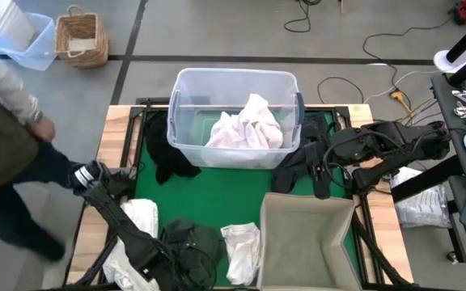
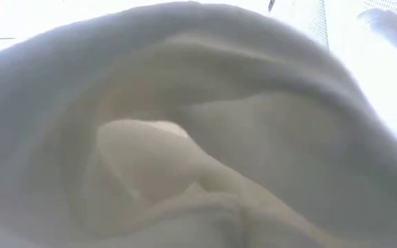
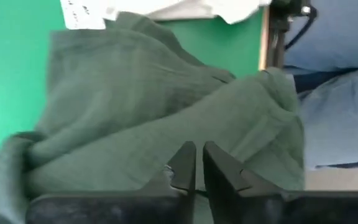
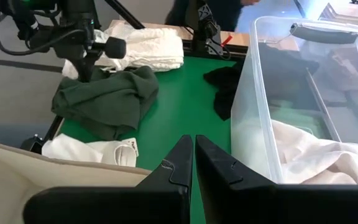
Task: Sort clothes
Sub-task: Put the green shirt into the brown laundry bin
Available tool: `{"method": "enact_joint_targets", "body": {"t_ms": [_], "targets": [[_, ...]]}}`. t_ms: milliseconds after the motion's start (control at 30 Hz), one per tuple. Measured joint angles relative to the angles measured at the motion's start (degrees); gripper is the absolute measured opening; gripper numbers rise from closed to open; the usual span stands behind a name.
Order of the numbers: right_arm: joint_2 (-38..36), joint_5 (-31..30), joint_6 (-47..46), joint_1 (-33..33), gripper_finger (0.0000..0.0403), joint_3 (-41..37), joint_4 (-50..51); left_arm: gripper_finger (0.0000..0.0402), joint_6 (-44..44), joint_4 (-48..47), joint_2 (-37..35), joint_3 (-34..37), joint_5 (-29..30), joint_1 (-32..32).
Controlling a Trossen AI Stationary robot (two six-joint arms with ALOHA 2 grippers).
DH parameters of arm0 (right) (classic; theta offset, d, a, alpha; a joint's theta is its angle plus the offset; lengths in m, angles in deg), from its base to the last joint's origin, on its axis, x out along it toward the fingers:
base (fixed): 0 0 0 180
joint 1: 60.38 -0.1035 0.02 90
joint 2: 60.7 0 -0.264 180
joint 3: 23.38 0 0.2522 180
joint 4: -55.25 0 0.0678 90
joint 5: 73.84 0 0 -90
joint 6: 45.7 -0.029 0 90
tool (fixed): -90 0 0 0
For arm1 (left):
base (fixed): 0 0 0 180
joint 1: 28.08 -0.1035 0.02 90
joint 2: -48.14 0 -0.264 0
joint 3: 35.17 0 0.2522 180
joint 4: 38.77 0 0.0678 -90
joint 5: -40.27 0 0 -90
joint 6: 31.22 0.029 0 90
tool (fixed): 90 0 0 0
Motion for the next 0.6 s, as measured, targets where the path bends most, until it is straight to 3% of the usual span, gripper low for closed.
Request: {"method": "enact_joint_targets", "body": {"t_ms": [300, 600], "targets": [[0.0, 0.1, -0.7, 0.0, 0.0013, -0.1, 0.5, 0.0095, -0.9, -2.1, 2.7, -4.6, 0.5, 0.2], [0.0, 0.2, -2.9, -1.4, 0.0013, -0.2, 3.6, 0.0178, 0.5, -5.1, 5.8, -4.8, 1.4, 0.5]]}}
